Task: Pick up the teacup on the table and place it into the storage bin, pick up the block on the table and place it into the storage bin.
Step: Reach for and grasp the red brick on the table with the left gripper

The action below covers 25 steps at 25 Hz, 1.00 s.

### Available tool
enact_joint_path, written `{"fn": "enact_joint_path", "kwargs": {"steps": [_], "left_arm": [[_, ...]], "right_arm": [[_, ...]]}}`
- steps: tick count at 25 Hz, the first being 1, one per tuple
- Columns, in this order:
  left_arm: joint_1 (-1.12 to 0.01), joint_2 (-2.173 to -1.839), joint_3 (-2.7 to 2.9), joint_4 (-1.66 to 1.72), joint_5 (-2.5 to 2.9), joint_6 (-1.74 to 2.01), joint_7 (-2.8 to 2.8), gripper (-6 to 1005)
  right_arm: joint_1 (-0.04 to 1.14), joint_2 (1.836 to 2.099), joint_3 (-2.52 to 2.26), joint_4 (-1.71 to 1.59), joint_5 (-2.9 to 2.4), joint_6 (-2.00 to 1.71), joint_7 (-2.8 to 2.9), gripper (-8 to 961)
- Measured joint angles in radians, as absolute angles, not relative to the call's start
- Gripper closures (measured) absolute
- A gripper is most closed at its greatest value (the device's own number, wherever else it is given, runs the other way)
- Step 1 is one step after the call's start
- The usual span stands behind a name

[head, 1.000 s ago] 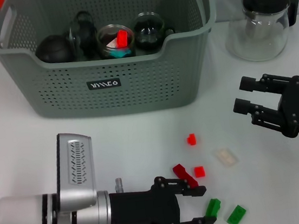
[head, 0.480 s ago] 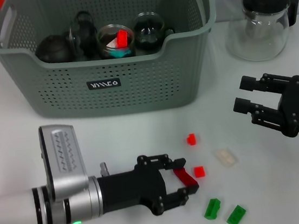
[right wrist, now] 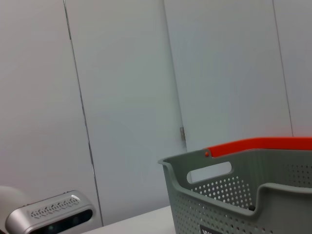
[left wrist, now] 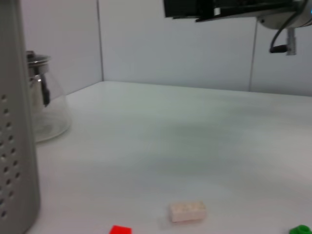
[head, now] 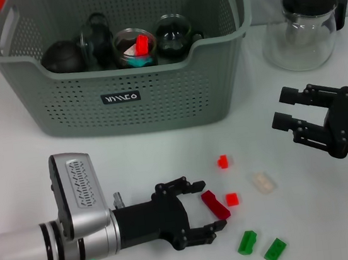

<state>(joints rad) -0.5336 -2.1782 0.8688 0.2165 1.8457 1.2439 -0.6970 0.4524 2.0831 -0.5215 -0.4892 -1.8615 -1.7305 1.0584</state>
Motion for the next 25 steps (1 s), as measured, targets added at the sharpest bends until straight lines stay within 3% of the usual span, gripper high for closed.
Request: {"fn": "enact_joint_path", "kwargs": {"steps": [3, 25], "left_arm": [[-0.535, -2.178, 0.869, 0.215, 1.83, 1.233, -0.697, 189], [-0.593, -2.178, 0.871, 0.153, 1.827, 1.179, -0.704, 188]], "right_arm": [[0.451, 2.083, -0.522, -0.489, -1.861, -1.73, 1.058, 404], [0.446, 2.083, -0.52, -0.488, -1.861, -1.729, 1.058, 404]]}}
